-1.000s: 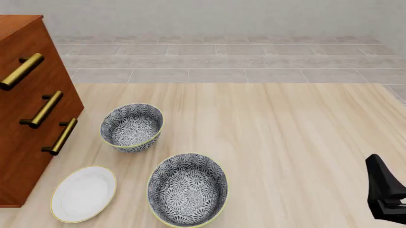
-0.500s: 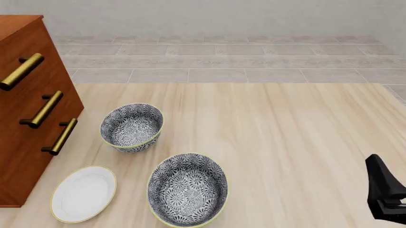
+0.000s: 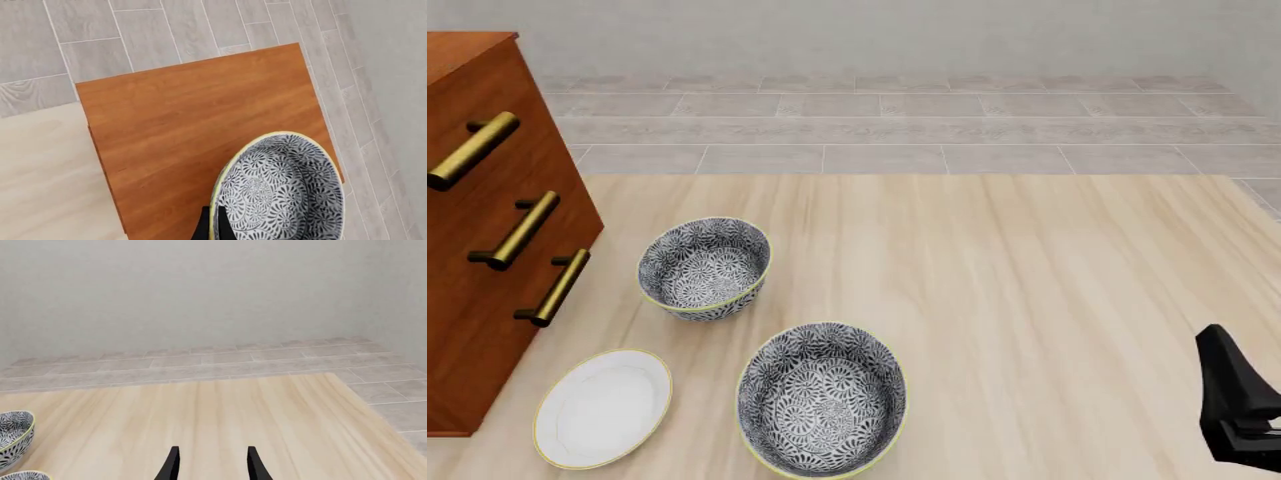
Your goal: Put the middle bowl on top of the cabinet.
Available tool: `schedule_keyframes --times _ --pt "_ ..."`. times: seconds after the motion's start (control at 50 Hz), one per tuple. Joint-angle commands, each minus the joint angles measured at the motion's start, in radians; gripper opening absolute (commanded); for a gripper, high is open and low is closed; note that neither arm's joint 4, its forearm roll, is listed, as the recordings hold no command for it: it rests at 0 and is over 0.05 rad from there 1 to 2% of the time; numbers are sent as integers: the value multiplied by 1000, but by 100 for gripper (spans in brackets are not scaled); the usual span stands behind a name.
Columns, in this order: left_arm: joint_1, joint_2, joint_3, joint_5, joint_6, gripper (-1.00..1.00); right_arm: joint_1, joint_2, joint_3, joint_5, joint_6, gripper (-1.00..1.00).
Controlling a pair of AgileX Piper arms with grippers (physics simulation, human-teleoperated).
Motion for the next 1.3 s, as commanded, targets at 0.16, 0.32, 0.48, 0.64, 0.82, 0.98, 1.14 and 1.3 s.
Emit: schedule_keyframes --times 0.16,0.32,0.48,0.64,0.82,0.98,1.14,1.3 --pt "-22 -17 15 -21 -17 -100 -1 0 -1 -1 2 100" --pt "10 -13 8 -23 -5 -100 0 0 -1 -1 1 100" --pt "-13 -29 24 -38 -29 100 -1 0 -2 0 1 100" --pt "-21 -32 24 -43 -34 100 -1 0 -2 0 2 100" --pt "-21 -33 8 -39 -33 100 -1 0 -1 -1 0 100" --pt "-5 -45 -35 -24 -37 100 0 0 -2 0 0 100" --pt "-3 -68 -65 -24 -42 100 -1 0 -3 1 -2 100" --pt "-2 -77 -85 -22 -41 100 0 0 -1 -1 -3 100"
